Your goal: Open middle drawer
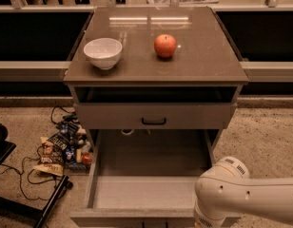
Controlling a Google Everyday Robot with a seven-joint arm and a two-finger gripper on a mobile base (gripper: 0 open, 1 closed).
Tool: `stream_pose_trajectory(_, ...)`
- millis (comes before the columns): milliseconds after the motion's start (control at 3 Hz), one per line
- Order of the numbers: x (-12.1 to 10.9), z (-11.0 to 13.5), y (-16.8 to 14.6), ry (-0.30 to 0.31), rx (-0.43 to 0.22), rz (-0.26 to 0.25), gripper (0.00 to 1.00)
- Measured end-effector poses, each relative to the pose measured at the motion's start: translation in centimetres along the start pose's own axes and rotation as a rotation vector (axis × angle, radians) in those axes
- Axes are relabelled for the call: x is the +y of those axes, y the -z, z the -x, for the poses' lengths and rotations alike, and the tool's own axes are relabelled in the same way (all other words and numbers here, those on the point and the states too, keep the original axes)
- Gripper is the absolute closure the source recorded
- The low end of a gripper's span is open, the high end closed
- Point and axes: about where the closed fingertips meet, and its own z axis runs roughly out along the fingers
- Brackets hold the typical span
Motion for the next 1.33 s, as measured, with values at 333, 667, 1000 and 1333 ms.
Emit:
stream_pose_trajectory(333, -3.2, 0.1, 3.0, -0.005, -0.05, -0.039, 0.13)
stream_pose_trajectory(667, -8.2, 0.4, 9.2, 0.013, -0.111, -0.097, 0.0)
stream_pose_trajectory(1000, -12.5, -0.2, 15.5, 0.053, -0.125, -0.127, 0.0)
stream_pose_trajectory(1333, -16.2, -0.2, 22.8, 0.066, -0.107, -0.197, 0.0)
